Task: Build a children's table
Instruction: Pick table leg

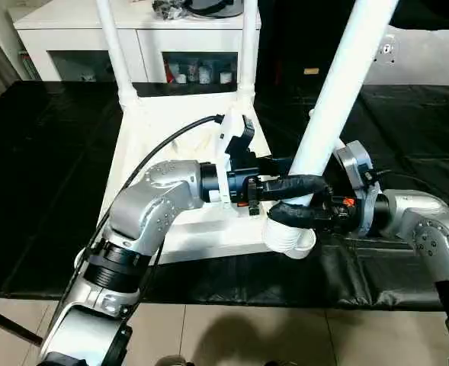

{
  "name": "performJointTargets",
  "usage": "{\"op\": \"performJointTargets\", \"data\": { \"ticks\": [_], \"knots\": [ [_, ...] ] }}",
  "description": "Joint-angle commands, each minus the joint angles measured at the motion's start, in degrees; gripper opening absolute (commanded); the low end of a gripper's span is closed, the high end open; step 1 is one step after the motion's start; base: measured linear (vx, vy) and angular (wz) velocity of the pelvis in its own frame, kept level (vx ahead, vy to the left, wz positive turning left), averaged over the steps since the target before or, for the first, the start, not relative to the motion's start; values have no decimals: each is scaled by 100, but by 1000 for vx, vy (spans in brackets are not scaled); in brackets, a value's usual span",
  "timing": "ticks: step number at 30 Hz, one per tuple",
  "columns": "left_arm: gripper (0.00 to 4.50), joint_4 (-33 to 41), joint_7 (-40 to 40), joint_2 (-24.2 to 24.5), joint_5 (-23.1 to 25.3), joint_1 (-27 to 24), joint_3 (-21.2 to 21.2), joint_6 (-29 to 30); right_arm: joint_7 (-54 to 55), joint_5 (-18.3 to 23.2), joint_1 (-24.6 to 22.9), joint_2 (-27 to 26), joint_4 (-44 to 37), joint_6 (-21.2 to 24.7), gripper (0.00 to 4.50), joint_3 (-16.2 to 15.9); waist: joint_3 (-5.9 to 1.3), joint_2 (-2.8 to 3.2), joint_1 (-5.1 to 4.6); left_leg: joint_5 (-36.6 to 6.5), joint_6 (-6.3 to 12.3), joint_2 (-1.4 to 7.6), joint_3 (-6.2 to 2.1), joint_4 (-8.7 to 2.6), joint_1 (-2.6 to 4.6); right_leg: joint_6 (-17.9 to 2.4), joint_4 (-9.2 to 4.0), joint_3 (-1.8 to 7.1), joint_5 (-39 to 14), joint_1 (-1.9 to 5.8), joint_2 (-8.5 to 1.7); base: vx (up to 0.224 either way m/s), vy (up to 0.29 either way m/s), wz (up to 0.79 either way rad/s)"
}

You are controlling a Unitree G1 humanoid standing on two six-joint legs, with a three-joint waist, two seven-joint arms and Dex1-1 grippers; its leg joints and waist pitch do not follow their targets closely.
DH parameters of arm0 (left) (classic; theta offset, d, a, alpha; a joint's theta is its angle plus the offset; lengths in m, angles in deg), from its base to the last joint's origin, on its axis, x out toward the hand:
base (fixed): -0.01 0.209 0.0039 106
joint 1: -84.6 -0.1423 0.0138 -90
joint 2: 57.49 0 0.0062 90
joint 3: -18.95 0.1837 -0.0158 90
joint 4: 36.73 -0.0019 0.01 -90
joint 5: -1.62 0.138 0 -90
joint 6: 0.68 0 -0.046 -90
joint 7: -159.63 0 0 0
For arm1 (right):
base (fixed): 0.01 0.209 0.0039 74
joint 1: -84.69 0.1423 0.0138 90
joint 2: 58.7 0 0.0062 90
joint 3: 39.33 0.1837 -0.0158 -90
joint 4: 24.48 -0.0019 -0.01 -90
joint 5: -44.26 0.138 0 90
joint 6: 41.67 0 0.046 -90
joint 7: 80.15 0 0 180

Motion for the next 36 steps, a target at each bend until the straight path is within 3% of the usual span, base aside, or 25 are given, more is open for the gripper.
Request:
{"op": "performJointTargets", "data": {
  "ticks": [1, 7, 10, 18, 21, 23, 26, 29, 30, 32, 36],
  "knots": [
    [187, -11, 98, 17, 176, 126, -21, -123, 18, 14, 46, -50, -1, 39, 198, -59, -442, -139, 15, -301, 489, 242, -33, -350, -39, -135, -477, 304, -2380, 435, -365, 0, 0, 0],
    [187, -34, 221, 29, 261, 118, -6, -93, 33, 1, 39, -72, 1, 42, 198, -64, -441, -135, 15, -311, 490, 252, -36, -351, -30, -182, -475, 309, -2350, 431, -372, 0, 0, 0],
    [257, -15, 183, -36, 18, 155, -80, 159, 125, -68, 58, -116, 57, -14, 197, -66, -441, -135, 9, -328, 480, 242, -28, -349, -33, -197, -476, 306, -2360, 432, -369, 0, 0, 0],
    [303, 277, 69, -174, -177, 34, 49, 283, 827, -524, 218, -457, 483, -495, 191, -33, -442, -109, -9, -333, 430, 255, -36, -357, -18, -265, -465, 310, -2286, 424, -375, 0, 0, 0],
    [343, 295, 277, -455, -397, -5, -190, 241, 983, -605, 240, -597, 577, -595, 191, 4, -446, -112, -6, -328, 432, 259, -31, -353, -27, -295, -465, 310, -2247, 439, -386, 0, 0, 0],
    [348, 306, 340, -561, -550, -11, -316, 286, 1000, -611, 233, -622, 573, -605, 191, 1, -448, -119, -2, -338, 461, 263, -35, -356, -20, -292, -456, 317, -2235, 435, -378, 0, 0, 0],
    [348, 302, 751, -960, -1131, -7, -852, 432, 1205, -646, 198, -757, 573, -710, 191, 33, -449, -119, 8, -313, 474, 263, -28, -345, -41, -396, -449, 316, -2148, 444, -388, 0, 0, 0],
    [348, 160, 1247, -1252, -1391, 71, -1326, 459, 1400, -711, 211, -885, 632, -850, 191, 82, -452, -131, 4, -304, 467, 258, -27, -342, -41, -406, -456, 310, -2147, 444, -382, 0, 0, 0],
    [348, 146, 1288, -1282, -1383, 76, -1384, 435, 1428, -726, 209, -898, 638, -876, 191, 85, -444, -161, -3, -293, 488, 241, -18, -345, -41, -359, -467, 307, -2199, 445, -372, 0, 0, 0],
    [348, 147, 1308, -1293, -1316, 61, -1417, 315, 1485, -759, 205, -928, 645, -938, 191, 90, -437, -161, -6, -304, 507, 235, -19, -352, -41, -258, -488, 304, -2351, 443, -369, 0, 0, 0],
    [348, -5, 1850, -1398, -1234, 140, -1757, 68, 1809, -862, 212, -1064, 667, -1122, 190, 143, -434, -131, -46, -305, 510, 240, -28, -349, -42, -154, -498, 298, -2315, 432, -351, 0, 0, 0]
  ]
}}
